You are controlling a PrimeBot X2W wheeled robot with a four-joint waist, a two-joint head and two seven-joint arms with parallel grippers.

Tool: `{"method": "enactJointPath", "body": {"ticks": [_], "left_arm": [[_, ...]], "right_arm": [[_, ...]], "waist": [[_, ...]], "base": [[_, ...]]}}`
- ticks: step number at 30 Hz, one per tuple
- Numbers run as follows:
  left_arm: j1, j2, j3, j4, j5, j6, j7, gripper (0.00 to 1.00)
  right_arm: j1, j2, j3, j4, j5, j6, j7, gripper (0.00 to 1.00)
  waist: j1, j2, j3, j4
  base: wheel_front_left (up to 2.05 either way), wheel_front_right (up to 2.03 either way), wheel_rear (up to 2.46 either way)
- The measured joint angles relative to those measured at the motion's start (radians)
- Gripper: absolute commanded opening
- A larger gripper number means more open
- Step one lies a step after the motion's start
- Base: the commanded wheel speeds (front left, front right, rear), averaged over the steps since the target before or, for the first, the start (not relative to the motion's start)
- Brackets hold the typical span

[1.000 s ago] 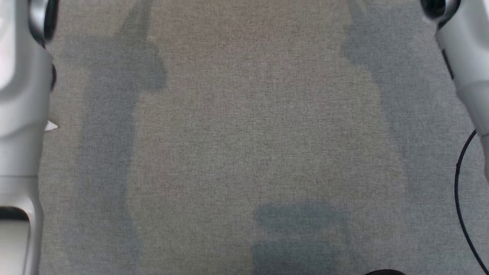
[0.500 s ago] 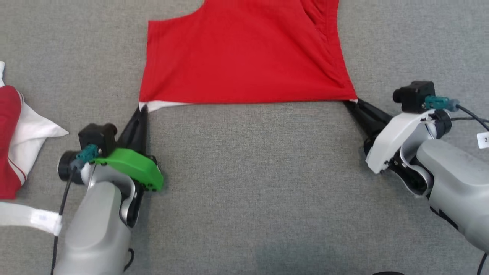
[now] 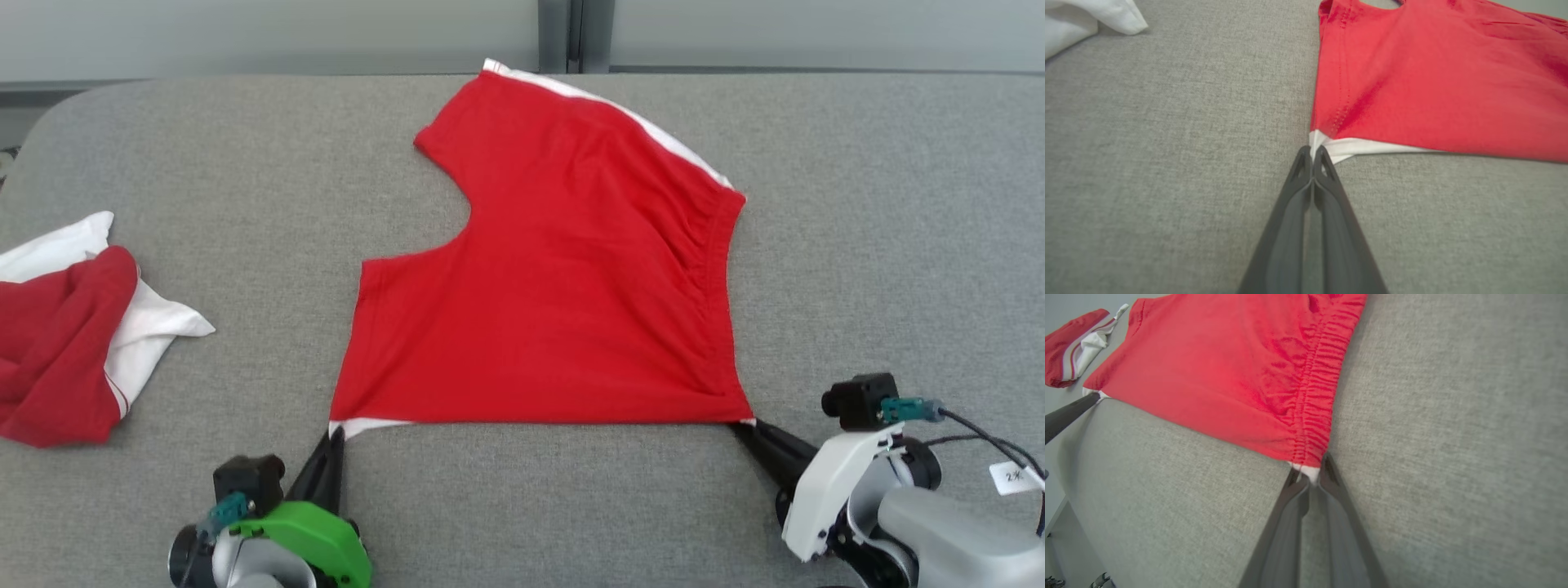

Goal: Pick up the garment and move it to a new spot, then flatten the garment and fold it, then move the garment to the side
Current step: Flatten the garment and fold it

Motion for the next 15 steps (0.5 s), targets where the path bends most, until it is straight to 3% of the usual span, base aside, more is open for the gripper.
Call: {"method": "enactJointPath", "body": {"ticks": [7,15], "left_arm": [[0.150,0.002,0.009,-0.021,-0.001,0.000,0.000,0.00],[0.264,0.001,0.028,-0.043,0.007,0.000,0.001,0.00]], "right_arm": [[0.153,0.025,0.010,-0.027,0.006,0.000,0.001,0.00],[0.262,0.006,0.057,-0.068,0.006,0.000,0.004,0.00]], "waist": [[0.0000,0.0000,-0.122,0.007],[0.0000,0.0000,-0.222,0.003]], "base": [[0.00,0.00,0.00],[0.00,0.00,0.00]]}}
